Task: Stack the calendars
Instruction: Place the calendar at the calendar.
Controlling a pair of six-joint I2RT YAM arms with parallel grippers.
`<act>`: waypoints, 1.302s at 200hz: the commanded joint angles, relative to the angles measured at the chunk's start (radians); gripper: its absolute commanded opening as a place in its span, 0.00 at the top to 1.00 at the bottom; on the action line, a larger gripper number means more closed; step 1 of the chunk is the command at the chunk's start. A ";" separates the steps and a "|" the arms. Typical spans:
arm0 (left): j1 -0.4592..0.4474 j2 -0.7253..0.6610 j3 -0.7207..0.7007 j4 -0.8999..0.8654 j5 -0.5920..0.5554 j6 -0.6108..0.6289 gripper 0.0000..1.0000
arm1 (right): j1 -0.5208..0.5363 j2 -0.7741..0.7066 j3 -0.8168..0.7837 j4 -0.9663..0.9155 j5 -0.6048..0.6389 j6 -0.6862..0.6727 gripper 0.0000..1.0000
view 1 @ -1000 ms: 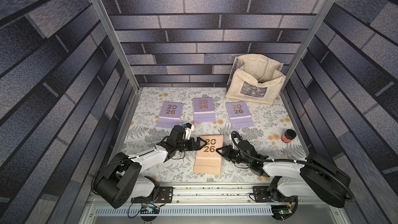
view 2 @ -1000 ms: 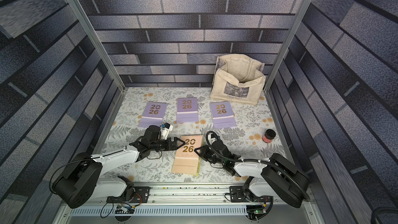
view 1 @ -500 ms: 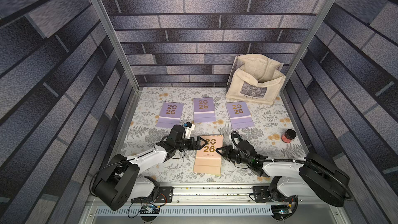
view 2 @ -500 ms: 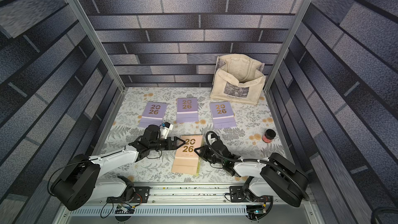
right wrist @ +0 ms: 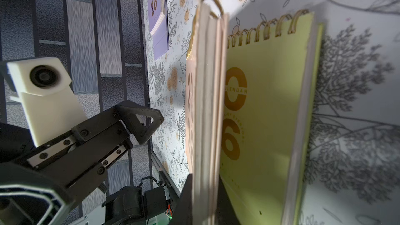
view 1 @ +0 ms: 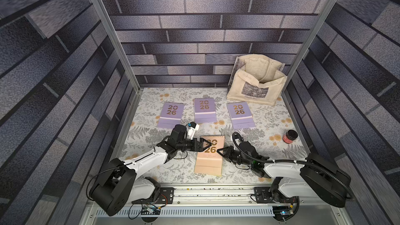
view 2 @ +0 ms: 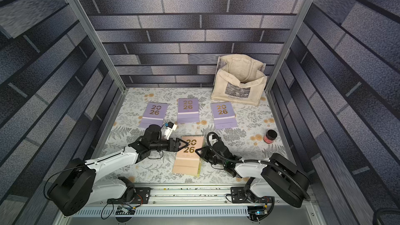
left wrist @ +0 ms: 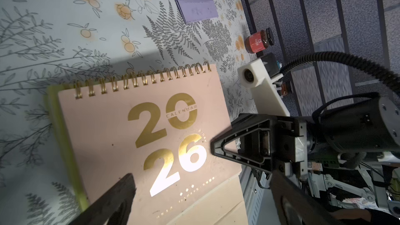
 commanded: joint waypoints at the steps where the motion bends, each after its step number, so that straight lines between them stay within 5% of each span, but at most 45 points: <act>1: -0.019 0.045 0.040 0.011 0.041 0.033 0.00 | 0.003 0.035 -0.034 -0.134 0.073 -0.009 1.00; 105: -0.036 0.211 0.065 0.054 0.028 0.037 0.00 | 0.003 0.040 -0.014 -0.197 0.079 -0.015 1.00; 131: -0.037 0.233 0.063 0.052 0.016 0.037 0.00 | 0.002 0.040 -0.013 -0.220 0.081 -0.013 0.92; 232: -0.042 0.266 0.062 0.053 -0.007 0.032 0.00 | 0.002 -0.020 0.003 -0.366 0.104 -0.025 0.51; 238: -0.043 0.268 0.062 0.052 -0.009 0.031 0.00 | 0.001 -0.022 0.007 -0.376 0.103 -0.028 0.45; 248: -0.043 0.267 0.062 0.052 -0.010 0.030 0.00 | 0.002 -0.025 0.016 -0.393 0.103 -0.033 0.19; 260: -0.043 0.268 0.065 0.053 -0.011 0.028 0.00 | 0.003 -0.030 0.028 -0.425 0.108 -0.039 0.09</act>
